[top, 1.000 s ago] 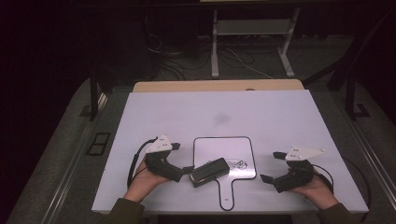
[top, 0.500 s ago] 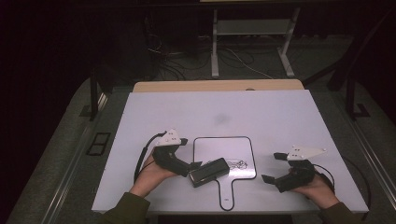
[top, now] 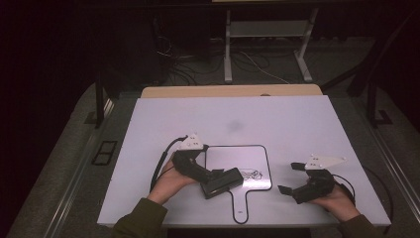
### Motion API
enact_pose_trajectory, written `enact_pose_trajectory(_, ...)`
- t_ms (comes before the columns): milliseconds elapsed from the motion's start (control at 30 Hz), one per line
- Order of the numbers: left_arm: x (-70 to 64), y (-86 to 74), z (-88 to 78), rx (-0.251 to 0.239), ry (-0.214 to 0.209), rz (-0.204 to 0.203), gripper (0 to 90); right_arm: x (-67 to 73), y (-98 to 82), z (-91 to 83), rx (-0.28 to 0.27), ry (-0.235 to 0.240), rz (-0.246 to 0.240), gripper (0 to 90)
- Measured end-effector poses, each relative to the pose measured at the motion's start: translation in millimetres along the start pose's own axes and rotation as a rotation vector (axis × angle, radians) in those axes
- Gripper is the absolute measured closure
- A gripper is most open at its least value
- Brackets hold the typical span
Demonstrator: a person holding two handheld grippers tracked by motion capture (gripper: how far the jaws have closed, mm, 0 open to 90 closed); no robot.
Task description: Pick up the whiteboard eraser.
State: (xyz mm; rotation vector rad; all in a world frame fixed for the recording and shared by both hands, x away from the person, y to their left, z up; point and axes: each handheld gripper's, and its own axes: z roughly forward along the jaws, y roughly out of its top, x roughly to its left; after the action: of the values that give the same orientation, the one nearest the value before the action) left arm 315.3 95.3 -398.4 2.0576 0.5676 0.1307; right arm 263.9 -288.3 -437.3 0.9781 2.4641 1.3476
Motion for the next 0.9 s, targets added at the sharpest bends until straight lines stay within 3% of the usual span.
enact_pose_trajectory(200, -7.5, -1.0, 6.6, 0.013, 0.003, 0.014, 3.2, 0.2, -0.5, -1.1, -0.006, -0.002, -0.004, 0.0)
enact_pose_trajectory(300, -10.1, -2.1, 9.6, 0.045, 0.005, 0.039, 6.2, 1.1, -0.6, -0.7, -0.003, 0.002, -0.005, 0.0)
enact_pose_trajectory(567, -16.5, -6.9, 13.7, 0.103, 0.01, 0.059, 13.9, 3.0, -0.9, 1.4, 0.011, 0.007, -0.016, 0.0)
enact_pose_trajectory(900, -23.5, -11.5, 21.6, 0.165, -0.02, 0.077, 19.8, 4.8, -1.4, 3.6, 0.02, 0.011, -0.017, 0.0)
